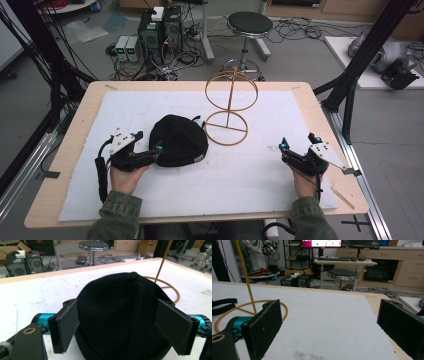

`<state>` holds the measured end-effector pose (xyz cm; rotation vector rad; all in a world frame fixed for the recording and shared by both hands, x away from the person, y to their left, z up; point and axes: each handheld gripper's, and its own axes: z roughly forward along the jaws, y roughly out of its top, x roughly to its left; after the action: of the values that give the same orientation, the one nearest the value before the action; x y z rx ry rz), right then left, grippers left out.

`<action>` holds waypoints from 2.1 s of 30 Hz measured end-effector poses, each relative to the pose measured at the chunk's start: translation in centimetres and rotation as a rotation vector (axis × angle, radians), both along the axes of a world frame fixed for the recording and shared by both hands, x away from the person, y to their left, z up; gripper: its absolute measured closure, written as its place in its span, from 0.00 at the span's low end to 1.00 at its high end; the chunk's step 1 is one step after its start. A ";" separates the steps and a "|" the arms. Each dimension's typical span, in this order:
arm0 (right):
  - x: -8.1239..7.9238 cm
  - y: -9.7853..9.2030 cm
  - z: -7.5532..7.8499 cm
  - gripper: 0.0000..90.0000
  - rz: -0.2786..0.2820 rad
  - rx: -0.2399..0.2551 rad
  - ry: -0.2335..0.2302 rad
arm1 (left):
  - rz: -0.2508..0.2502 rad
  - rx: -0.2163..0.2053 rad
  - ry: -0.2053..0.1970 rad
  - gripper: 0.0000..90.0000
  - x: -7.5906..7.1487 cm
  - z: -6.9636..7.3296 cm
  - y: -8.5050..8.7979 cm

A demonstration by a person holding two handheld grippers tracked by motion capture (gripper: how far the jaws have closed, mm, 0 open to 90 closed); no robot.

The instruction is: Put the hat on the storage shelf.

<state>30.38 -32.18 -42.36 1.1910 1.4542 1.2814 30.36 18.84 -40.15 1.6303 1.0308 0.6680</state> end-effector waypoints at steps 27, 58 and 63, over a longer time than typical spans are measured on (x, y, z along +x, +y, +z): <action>0.2 -0.2 0.1 0.06 -0.002 0.001 -0.006 | -0.083 0.084 0.106 0.26 2.9 -1.1 -4.2; 0.1 -0.2 0.2 0.06 0.028 -0.019 -0.011 | -0.045 0.224 0.006 0.97 2.2 -1.3 -4.4; 0.1 -0.1 0.2 0.06 0.031 -0.013 -0.006 | -0.030 0.183 -0.024 0.97 1.8 -0.8 -3.8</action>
<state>30.45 -32.32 -42.20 1.1595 1.4802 1.2939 32.13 15.07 -40.92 1.7872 0.9480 0.7784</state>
